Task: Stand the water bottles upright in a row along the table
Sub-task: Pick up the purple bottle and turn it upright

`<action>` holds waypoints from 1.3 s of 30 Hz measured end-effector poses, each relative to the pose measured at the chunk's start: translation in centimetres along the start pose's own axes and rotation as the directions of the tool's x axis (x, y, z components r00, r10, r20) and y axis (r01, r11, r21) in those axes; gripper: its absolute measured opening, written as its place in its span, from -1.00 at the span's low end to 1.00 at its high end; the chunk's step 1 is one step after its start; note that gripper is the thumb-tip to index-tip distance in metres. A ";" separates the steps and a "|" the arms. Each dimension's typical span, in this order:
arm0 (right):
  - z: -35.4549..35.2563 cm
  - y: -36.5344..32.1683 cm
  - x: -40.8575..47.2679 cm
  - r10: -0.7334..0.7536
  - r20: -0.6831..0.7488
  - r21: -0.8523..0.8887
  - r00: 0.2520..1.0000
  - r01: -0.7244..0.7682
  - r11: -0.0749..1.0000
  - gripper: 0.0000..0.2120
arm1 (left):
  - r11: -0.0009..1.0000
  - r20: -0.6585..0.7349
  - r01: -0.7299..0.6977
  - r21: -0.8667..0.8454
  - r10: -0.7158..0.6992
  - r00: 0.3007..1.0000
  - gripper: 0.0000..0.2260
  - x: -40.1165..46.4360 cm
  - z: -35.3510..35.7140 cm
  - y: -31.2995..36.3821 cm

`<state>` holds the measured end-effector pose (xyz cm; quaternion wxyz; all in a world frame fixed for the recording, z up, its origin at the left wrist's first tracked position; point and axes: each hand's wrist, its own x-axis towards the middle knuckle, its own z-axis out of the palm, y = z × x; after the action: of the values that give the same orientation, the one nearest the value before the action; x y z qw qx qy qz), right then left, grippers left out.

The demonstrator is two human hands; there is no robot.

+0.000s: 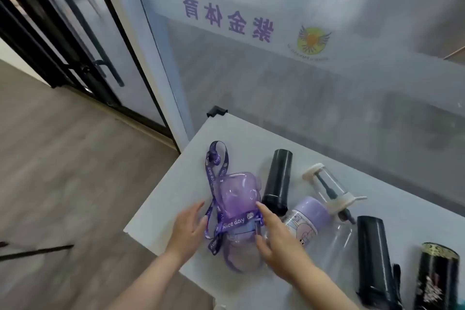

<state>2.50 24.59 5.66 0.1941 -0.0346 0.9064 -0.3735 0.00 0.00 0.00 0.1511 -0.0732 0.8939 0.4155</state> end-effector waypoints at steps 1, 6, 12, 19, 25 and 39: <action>0.1 -0.3 0.5 0.009 0.009 0.005 1.000 -0.009 1.000 -0.30 | 0.989 0.050 0.000 -0.148 0.008 0.999 -0.62 0.1 0.6 0.4; 0.8 -0.7 2.2 0.064 -0.013 0.093 0.998 -0.063 0.994 -0.25 | 0.895 0.240 0.069 -0.441 0.044 0.970 -0.37 -0.6 2.2 2.7; 0.2 -0.8 2.8 0.104 0.014 0.120 0.994 -0.105 0.987 -0.32 | 0.900 0.159 0.043 -0.433 0.029 0.987 -0.09 -0.2 3.3 3.6; -1.3 -0.7 3.6 0.197 0.033 0.249 0.980 -0.199 0.948 -0.30 | 0.928 0.087 0.078 -0.365 -0.049 0.995 -0.46 1.1 1.7 4.8; -2.8 -2.1 5.4 0.322 0.185 0.614 0.928 -0.365 0.700 -0.35 | 0.894 0.230 0.180 -0.409 -0.090 0.969 -0.66 3.8 -2.5 5.6; -4.0 -6.2 8.1 0.399 0.545 0.835 0.738 -0.519 -0.182 -0.83 | 0.908 0.387 0.083 -0.411 0.092 0.917 -0.70 9.3 -10.0 9.2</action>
<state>-6.99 21.09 9.84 0.3216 0.4192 0.3286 -0.7828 -13.23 -1.78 9.69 0.3093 -0.0159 0.7342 0.6042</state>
